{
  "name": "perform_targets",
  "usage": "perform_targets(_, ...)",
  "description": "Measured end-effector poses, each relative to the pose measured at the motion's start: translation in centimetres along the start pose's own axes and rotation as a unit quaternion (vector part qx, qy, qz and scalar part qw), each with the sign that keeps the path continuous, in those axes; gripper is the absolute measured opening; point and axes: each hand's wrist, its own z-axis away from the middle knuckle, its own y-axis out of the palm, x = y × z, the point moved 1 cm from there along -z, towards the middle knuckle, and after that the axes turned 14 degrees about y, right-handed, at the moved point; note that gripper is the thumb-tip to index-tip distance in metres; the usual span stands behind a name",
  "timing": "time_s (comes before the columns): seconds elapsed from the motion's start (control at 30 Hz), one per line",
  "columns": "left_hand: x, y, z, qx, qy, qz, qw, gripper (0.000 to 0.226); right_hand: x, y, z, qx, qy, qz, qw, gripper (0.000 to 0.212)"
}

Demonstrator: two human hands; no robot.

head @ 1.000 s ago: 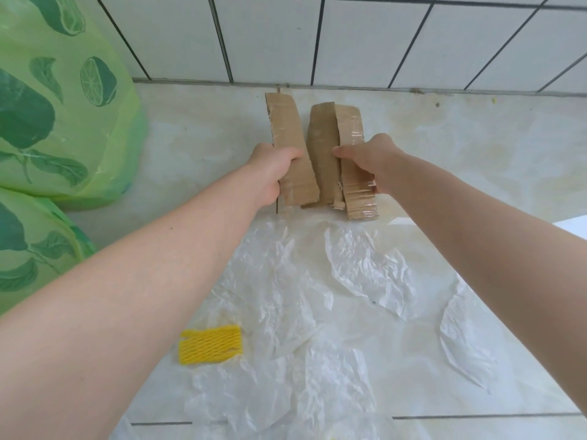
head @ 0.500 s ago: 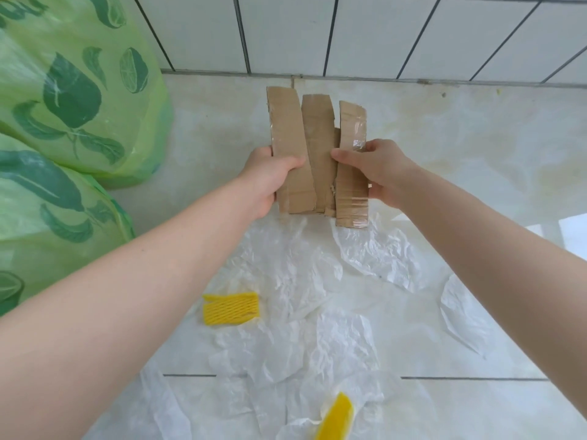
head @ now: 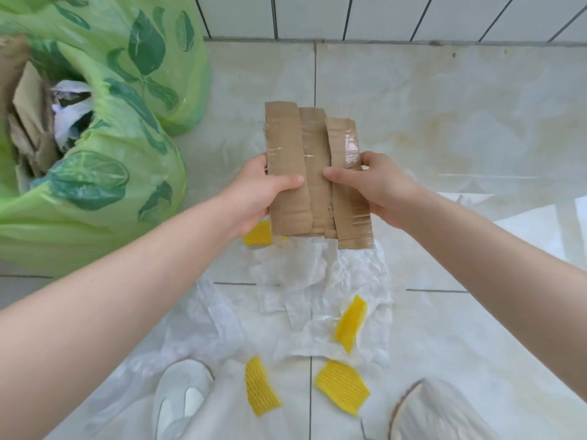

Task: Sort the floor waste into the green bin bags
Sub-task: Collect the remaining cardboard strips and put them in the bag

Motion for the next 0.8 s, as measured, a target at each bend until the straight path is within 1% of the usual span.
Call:
perform_targets(0.07,0.5,-0.8,2.5,0.01,-0.006,0.003,1.0,0.043,-1.5,0.8,1.8,0.029,0.003,-0.008,1.0,0.045)
perform_targets(0.17,0.9,-2.2,5.9,0.018,-0.004,0.009,1.0,0.035,-3.2,1.9,4.2,0.075,0.003,-0.023,0.997,0.038)
perform_targets(0.23,1.0,-3.2,7.7,0.011,0.007,0.003,1.0,0.029,-3.8,2.6,5.3,0.087,-0.008,-0.026,0.996,0.032)
perform_targets(0.33,0.0,-4.8,9.9,-0.003,0.056,-0.061,0.997,0.023,-3.7,3.8,6.6,0.089,-0.057,0.006,0.994,0.026)
perform_targets(0.53,-3.7,-7.9,12.4,-0.036,0.161,-0.147,0.975,0.022,-0.4,7.1,9.7,0.035,-0.202,0.115,0.972,0.025)
perform_targets(0.67,-6.2,-9.8,13.2,-0.062,0.222,-0.155,0.961,0.027,2.4,9.5,10.6,0.039,-0.251,0.107,0.961,0.022)
perform_targets(0.8,-8.2,-12.8,13.7,-0.129,0.27,-0.135,0.945,0.029,6.2,13.0,11.2,0.073,-0.277,0.075,0.955,0.023)
